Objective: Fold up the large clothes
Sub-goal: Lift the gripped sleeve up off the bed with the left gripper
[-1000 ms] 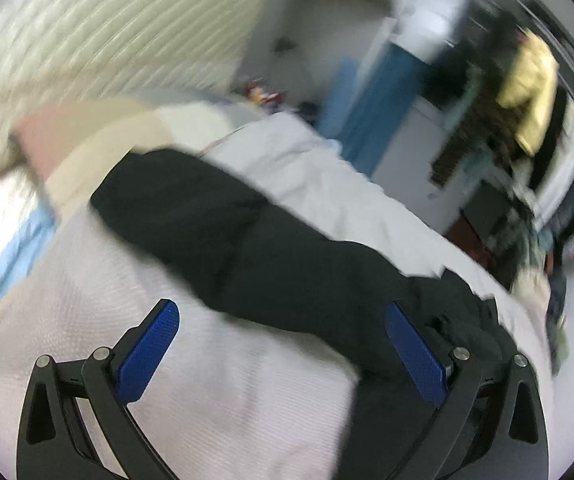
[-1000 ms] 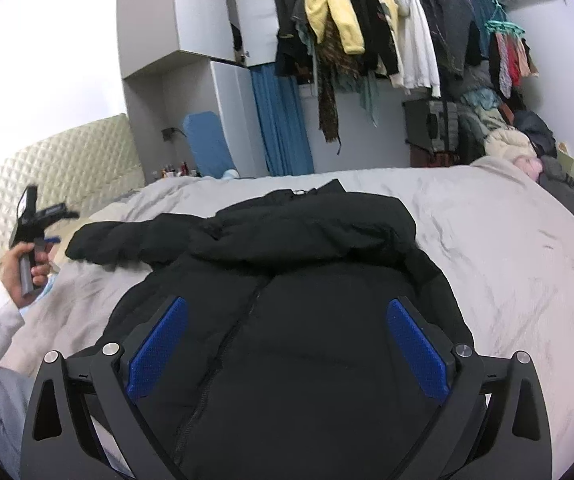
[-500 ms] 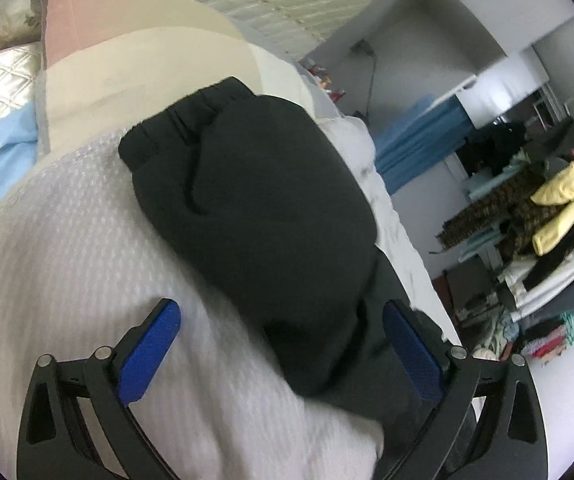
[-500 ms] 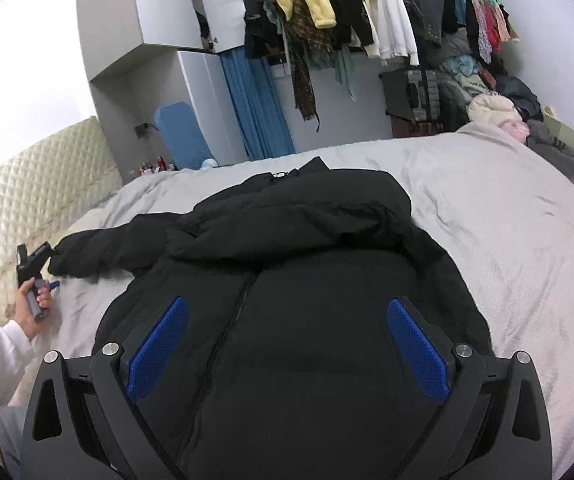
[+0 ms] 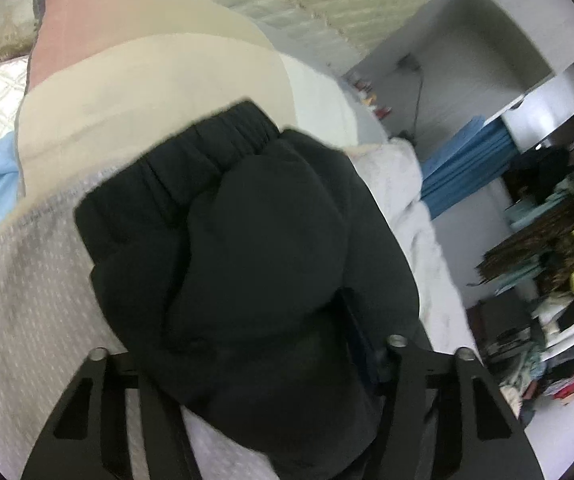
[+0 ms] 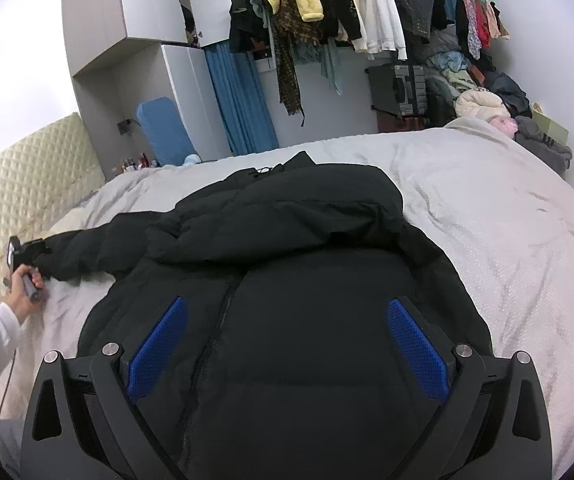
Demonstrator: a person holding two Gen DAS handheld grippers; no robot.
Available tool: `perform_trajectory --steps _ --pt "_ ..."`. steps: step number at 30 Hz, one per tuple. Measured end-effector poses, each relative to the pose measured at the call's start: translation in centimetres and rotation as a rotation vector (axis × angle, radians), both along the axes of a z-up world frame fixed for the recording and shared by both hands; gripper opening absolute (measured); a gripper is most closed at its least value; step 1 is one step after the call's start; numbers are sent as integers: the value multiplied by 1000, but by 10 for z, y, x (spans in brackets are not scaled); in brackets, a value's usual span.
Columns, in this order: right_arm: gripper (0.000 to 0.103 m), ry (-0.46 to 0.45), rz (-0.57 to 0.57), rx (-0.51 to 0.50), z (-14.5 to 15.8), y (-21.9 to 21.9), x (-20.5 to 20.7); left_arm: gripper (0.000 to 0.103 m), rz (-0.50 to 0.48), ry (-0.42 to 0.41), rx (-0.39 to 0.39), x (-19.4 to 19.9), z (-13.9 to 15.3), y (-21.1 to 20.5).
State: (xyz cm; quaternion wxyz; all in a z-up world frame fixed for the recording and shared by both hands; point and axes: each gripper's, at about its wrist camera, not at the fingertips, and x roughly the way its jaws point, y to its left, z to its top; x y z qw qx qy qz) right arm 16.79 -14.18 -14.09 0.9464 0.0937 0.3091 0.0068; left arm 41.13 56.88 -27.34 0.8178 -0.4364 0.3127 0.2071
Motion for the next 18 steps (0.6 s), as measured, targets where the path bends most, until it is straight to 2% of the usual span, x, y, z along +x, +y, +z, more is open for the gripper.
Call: perform_trajectory --steps 1,3,6,12,18 --pt "101 1 5 -1 0 0 -1 45 -1 19 19 3 5 -3" --pt "101 -1 14 0 1 1 -2 21 5 32 69 3 21 -10" --pt "101 -15 31 -1 4 1 -6 11 24 53 126 -2 47 -15" --pt "103 -34 53 -4 10 -1 -15 6 43 51 268 -21 113 -34" --pt "103 -52 93 -2 14 -5 -31 5 26 45 322 -65 159 -67"
